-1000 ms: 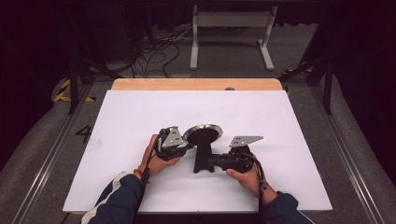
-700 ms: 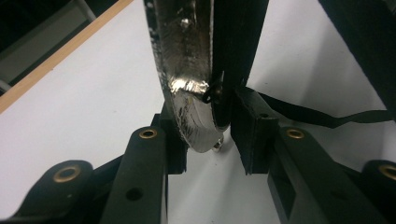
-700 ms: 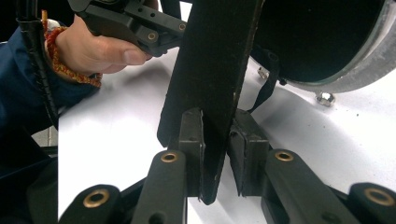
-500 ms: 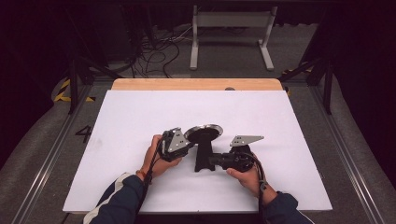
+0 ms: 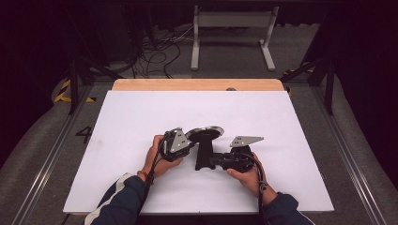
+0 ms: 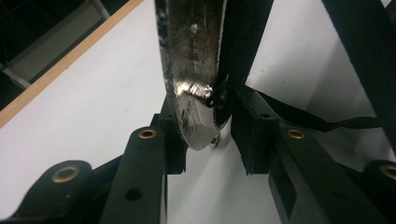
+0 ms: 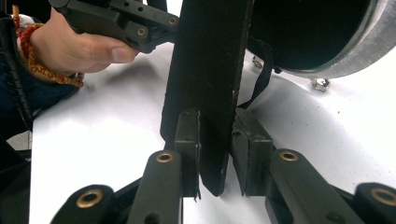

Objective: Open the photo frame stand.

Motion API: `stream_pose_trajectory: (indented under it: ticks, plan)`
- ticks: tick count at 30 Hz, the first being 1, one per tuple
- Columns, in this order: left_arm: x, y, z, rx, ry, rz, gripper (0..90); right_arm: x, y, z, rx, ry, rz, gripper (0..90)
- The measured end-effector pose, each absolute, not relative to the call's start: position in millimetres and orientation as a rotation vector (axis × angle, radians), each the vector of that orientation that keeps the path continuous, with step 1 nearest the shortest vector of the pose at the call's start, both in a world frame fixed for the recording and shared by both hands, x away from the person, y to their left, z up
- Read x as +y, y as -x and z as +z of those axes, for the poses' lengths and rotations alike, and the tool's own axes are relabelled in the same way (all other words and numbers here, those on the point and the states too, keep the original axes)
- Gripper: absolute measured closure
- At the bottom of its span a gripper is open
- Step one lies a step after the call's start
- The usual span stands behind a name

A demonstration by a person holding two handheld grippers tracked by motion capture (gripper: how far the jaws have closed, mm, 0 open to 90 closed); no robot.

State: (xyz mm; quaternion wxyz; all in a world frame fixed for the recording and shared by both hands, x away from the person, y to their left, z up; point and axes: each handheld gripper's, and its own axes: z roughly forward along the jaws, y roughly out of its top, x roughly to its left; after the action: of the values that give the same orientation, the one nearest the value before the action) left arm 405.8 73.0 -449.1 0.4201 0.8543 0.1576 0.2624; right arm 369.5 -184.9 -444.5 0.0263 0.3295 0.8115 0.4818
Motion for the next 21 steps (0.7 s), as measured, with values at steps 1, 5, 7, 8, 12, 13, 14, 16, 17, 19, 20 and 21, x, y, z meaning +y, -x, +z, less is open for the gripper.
stream_pose_trajectory:
  ticks: [1, 5, 7, 8, 12, 13, 14, 16, 17, 19, 20, 21]
  plan:
    - [72.6, -405.7, -449.3, 0.395, -2.145, 0.660, 67.4, -184.9, -369.7, -444.8, 2.506, -1.019, 1.487, 73.1]
    - [72.9, -406.8, -450.3, 0.403, -2.145, 0.664, 67.3, -185.2, -370.1, -445.1, 2.501, -1.020, 1.486, 72.5]
    - [73.1, -407.5, -450.8, 0.404, -2.148, 0.660, 67.2, -185.5, -369.9, -444.7, 2.498, -1.020, 1.484, 72.4]
    - [72.9, -407.5, -450.8, 0.404, -2.151, 0.666, 67.2, -185.6, -369.8, -444.5, 2.498, -1.017, 1.483, 72.3]
    - [72.5, -407.7, -452.0, 0.417, -2.166, 0.672, 66.5, -185.3, -369.9, -444.7, 2.503, -1.011, 1.478, 71.3]
    - [72.6, -407.9, -452.1, 0.417, -2.169, 0.678, 65.6, -185.4, -369.9, -444.8, 2.504, -1.010, 1.477, 70.9]
    - [72.7, -408.2, -452.3, 0.419, -2.168, 0.676, 65.3, -185.4, -369.9, -444.8, 2.505, -1.011, 1.477, 70.4]
    - [72.9, -408.2, -452.5, 0.425, -2.166, 0.674, 64.9, -185.3, -369.8, -444.8, 2.506, -1.009, 1.475, 69.6]
    - [73.2, -408.3, -452.4, 0.429, -2.167, 0.679, 64.1, -185.3, -369.6, -444.7, 2.504, -1.009, 1.474, 68.8]
    - [74.6, -409.0, -452.5, 0.431, -2.174, 0.672, 62.6, -185.8, -369.4, -444.3, 2.503, -1.011, 1.472, 67.6]
    - [75.3, -409.0, -452.7, 0.435, -2.172, 0.670, 62.4, -186.0, -369.3, -444.2, 2.501, -1.011, 1.471, 67.2]
    - [76.2, -409.4, -452.5, 0.433, -2.171, 0.665, 62.0, -186.3, -369.1, -443.9, 2.498, -1.010, 1.469, 66.8]
